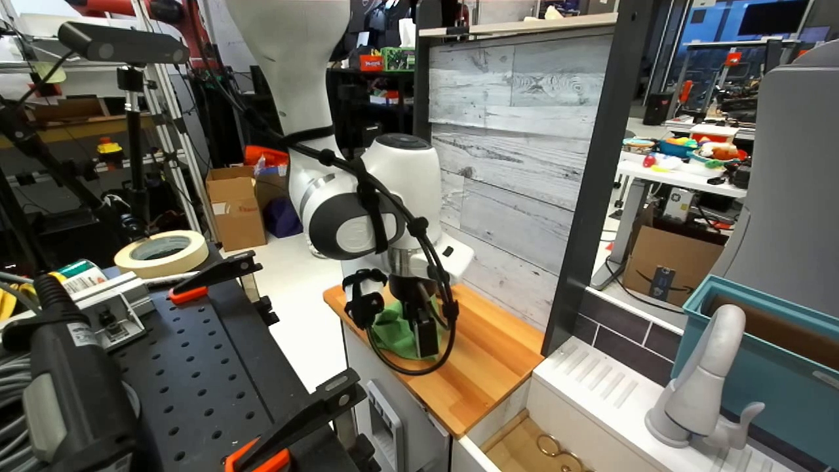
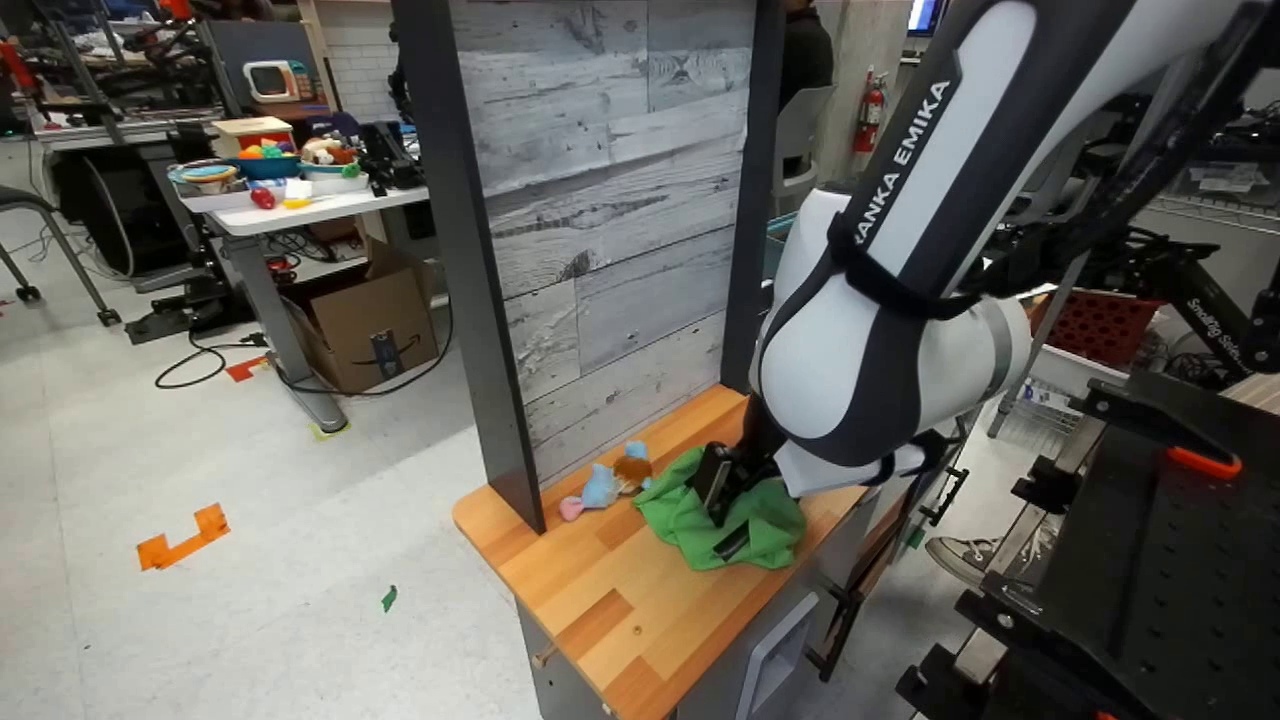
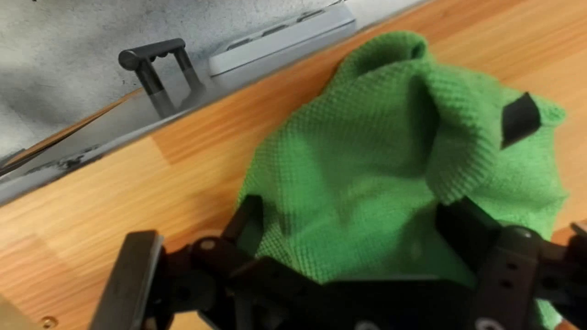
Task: Move the green towel to the right
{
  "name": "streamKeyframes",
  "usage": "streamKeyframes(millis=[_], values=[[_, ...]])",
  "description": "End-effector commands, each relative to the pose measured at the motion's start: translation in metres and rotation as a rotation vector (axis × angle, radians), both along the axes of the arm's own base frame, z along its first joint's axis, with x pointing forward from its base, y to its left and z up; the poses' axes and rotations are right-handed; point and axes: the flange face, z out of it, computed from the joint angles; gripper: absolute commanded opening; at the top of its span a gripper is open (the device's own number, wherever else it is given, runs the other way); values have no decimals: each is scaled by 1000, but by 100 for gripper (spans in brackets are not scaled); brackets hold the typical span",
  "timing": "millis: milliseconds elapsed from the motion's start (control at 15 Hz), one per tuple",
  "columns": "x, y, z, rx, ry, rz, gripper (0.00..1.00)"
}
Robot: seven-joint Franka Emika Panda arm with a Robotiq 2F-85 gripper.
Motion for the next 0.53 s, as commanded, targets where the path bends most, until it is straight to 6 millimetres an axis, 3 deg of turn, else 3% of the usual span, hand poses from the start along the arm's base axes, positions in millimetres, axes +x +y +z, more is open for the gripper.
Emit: streamKeyframes(millis=[0,467], values=[[13,-36,-3,-16,-5,-117,100],[38,-93,1,24,2,-401,100]])
